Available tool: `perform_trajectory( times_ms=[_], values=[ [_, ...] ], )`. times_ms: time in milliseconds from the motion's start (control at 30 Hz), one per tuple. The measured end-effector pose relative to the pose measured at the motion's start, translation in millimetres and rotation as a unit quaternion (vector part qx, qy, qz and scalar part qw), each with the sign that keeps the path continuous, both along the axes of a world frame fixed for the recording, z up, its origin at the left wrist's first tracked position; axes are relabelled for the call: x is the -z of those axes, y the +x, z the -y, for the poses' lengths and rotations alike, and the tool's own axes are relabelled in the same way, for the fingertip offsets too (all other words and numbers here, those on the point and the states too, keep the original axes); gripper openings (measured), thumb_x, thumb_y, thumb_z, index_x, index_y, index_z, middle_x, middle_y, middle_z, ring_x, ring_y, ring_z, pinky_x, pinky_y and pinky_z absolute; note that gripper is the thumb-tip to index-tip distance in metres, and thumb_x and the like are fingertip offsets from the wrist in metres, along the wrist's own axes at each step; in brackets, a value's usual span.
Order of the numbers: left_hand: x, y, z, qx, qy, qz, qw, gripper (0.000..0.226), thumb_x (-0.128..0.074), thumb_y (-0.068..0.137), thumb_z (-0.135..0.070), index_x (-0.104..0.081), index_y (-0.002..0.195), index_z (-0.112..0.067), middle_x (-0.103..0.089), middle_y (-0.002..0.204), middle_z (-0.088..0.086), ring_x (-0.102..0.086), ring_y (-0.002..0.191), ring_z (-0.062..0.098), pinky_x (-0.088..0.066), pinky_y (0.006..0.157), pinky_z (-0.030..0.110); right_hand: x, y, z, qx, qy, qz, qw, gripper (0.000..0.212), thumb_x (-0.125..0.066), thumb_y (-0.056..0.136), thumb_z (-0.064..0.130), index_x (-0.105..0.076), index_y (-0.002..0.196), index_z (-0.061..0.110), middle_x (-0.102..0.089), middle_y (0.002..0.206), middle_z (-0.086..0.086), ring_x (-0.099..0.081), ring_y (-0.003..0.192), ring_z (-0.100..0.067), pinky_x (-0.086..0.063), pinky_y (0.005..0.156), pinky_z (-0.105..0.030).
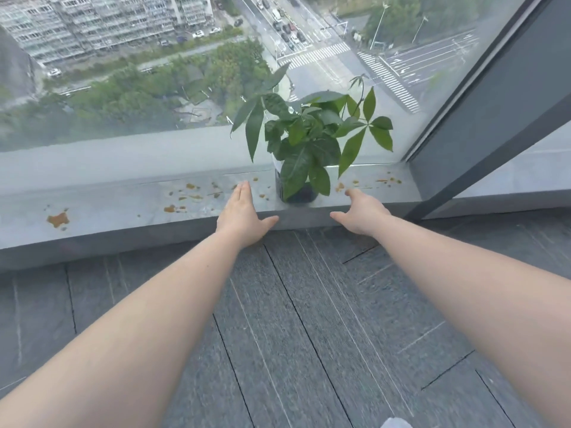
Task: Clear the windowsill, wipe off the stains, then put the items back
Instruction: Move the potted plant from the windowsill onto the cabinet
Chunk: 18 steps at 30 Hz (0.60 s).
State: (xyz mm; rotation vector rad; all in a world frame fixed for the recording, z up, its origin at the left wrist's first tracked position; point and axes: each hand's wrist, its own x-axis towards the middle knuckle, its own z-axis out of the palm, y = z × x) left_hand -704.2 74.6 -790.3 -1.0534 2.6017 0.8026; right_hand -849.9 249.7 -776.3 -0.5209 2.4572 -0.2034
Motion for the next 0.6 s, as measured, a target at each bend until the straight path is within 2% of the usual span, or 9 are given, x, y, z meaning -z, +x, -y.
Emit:
perform_trajectory(
  times_ms=[167,300,400,500,600],
  values=[
    [36.2,-30.2,14.8,0.018,0.025,-0.027,0.999,0.097,-0.061,0.088,-0.048,-0.003,0.153,-0.008,-0.008,0.162,0.005,-0.011,0.149,0.019,-0.017,0.120,0.036,46.9,-26.1,14.7,0.025,-0.081,0.009,0.996,0.070,-0.060,0.091,0.042,-0.028,0.147,0.015,-0.045,0.144,-0.009,-0.046,0.129,-0.030,-0.040,0.103,-0.040],
    [50.8,-46.6,19.5,0.028,0.049,-0.052,0.997,0.091,-0.060,0.087,-0.050,-0.010,0.153,-0.013,-0.023,0.158,0.007,-0.026,0.144,0.025,-0.028,0.116,0.043,61.2,-34.0,26.4,0.034,-0.168,0.029,0.985,0.088,-0.067,0.087,0.041,-0.014,0.154,0.019,-0.036,0.153,-0.008,-0.037,0.139,-0.027,-0.036,0.111,-0.043],
    [48.3,-56.1,18.3,0.025,0.071,-0.062,0.995,0.083,-0.057,0.090,-0.047,-0.014,0.152,-0.013,-0.037,0.150,0.010,-0.041,0.132,0.030,-0.039,0.105,0.039,56.2,-29.5,33.6,0.014,-0.230,0.047,0.972,0.083,-0.067,0.088,0.034,-0.018,0.153,0.022,-0.039,0.152,-0.003,-0.036,0.140,-0.024,-0.033,0.113,-0.040],
    [40.5,-62.9,12.8,0.024,0.078,-0.064,0.995,0.069,-0.054,0.093,-0.044,-0.031,0.145,-0.006,-0.051,0.136,0.013,-0.052,0.117,0.032,-0.040,0.083,0.030,49.4,-23.6,41.4,0.008,-0.252,0.063,0.966,0.070,-0.066,0.090,0.030,-0.030,0.149,0.016,-0.049,0.142,-0.004,-0.045,0.131,-0.024,-0.037,0.101,-0.031],
    [36.7,-62.1,7.6,0.010,0.091,-0.083,0.992,0.062,-0.055,0.094,-0.040,-0.034,0.144,-0.010,-0.052,0.136,0.011,-0.052,0.118,0.029,-0.037,0.085,0.028,41.2,-18.5,43.6,0.012,-0.253,0.068,0.965,0.054,-0.064,0.092,0.027,-0.041,0.139,0.014,-0.056,0.124,-0.002,-0.051,0.115,-0.020,-0.036,0.090,-0.027]
  ],
)
